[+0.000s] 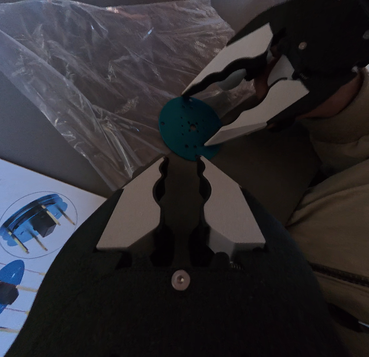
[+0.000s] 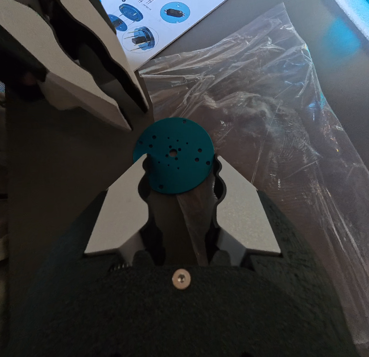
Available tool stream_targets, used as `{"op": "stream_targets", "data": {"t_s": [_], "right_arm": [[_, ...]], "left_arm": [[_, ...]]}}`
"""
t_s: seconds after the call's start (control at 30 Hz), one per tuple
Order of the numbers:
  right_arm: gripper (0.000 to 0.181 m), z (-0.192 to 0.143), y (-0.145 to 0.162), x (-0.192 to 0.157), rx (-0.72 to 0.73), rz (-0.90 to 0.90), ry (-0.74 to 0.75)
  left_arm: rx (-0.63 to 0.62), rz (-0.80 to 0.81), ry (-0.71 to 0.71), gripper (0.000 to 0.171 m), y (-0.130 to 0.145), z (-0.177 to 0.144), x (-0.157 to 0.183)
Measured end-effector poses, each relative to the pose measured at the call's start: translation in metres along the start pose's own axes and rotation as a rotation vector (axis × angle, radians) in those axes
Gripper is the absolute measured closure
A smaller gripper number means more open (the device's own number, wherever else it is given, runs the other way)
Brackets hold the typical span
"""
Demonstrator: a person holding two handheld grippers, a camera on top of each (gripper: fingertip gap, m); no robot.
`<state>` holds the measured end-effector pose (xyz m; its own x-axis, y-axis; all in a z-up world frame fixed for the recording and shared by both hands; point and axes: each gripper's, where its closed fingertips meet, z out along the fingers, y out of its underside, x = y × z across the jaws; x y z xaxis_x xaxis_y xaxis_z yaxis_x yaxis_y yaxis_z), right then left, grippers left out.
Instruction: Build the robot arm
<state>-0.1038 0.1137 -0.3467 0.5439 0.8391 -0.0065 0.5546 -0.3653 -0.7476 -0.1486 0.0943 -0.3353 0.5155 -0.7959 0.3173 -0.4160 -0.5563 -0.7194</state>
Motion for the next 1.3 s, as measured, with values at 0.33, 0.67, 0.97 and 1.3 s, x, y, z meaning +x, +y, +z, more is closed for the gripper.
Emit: {"op": "stream_targets", "data": {"t_s": [0.33,0.67,0.97,1.3], "right_arm": [[0.121,-0.001,-0.001,-0.003,0.007,-0.032,0.004],[0.121,-0.004,-0.003,-0.008,0.030,-0.105,0.023],[0.150,-0.008,-0.011,-0.001,0.086,-0.388,0.282],[0.138,-0.013,-0.014,0.003,0.120,-0.210,0.160]], "left_arm": [[-0.103,0.020,0.061,0.132,-0.024,0.025,-0.008],[-0.099,0.254,0.042,0.137,-0.020,0.032,-0.003],[-0.095,0.176,0.072,0.153,-0.023,0.034,-0.005],[-0.028,0.075,0.161,0.169,-0.036,0.025,-0.002]]}}
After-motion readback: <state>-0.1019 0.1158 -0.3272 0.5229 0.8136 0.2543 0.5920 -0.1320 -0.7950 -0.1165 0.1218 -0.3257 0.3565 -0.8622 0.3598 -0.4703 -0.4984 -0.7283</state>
